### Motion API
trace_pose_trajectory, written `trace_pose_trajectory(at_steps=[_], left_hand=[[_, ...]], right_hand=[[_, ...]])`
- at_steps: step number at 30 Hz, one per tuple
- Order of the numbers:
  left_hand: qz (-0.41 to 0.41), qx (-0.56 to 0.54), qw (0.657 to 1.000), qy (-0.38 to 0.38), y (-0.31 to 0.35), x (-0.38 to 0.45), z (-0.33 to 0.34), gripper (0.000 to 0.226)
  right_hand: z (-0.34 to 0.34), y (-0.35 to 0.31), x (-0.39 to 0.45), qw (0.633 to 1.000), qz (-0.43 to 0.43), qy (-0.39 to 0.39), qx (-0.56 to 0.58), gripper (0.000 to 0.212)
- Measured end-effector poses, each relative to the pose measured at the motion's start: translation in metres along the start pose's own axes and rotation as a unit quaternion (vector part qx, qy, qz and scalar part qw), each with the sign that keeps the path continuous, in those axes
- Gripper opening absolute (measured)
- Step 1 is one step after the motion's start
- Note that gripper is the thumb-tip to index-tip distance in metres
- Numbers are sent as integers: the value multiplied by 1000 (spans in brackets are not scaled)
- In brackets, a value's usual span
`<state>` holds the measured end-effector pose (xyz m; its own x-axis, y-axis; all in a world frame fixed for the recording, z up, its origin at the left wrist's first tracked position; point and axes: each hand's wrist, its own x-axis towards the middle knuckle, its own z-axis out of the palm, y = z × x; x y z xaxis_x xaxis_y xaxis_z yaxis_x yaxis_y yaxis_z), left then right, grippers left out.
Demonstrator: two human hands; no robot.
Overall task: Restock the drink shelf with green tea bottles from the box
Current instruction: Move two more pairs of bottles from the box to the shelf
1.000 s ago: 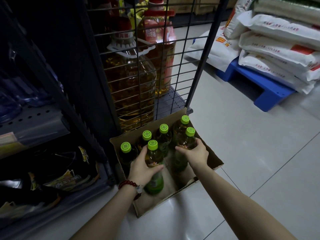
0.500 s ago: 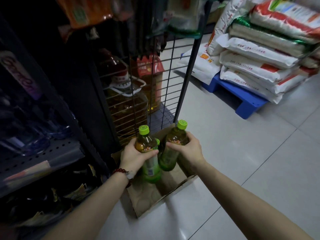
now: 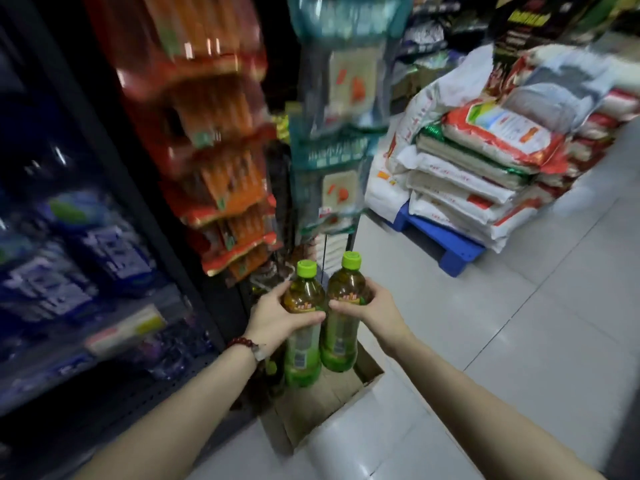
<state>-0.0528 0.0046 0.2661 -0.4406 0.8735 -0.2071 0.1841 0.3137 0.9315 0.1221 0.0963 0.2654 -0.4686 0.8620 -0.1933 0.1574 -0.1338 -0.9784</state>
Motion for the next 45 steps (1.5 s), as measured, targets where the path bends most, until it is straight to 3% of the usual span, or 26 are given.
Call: trace_pose_trajectory(at_steps=[3,7,12,17,19,24,27,31,36,42,45], left_hand=[[6,6,1000,-20,67,-14,-23,64],[38,-3,999,-31,157,-39,-49,48],[85,-42,994,-47,263,-73,-82,57],[121,-62,989,-63,357,-113,-126,74],[139,-56,987,-58,390,-128,-147,80],[175,-39,983,-29,462,-166,-200,68],[183,-38,982,-3,495,-184,-225,64],[193,-42,980,27,527,-202,-254,55],[191,-56,975,95,550,-219,-284,53],[202,-65,965,155,572,-250,-328,97],[218,-62,959,172,577,-270,-352,74]], right_hand=[[-9,-68,-20,1000,-9,-8,20,52],[-20,-162,-49,999,-18,-18,23,62],[-31,-275,-87,999,-49,-23,-2,56],[-28,-381,-132,995,-89,-40,-18,26],[-22,-421,-147,993,-111,-39,-23,26],[-4,-504,-170,985,-162,-46,-35,34],[7,-540,-172,979,-190,-55,-42,44],[24,-582,-172,971,-219,-89,-48,23],[46,-628,-168,955,-253,-138,-66,36],[84,-674,-171,930,-304,-191,-83,30],[108,-690,-175,914,-324,-226,-90,39]])
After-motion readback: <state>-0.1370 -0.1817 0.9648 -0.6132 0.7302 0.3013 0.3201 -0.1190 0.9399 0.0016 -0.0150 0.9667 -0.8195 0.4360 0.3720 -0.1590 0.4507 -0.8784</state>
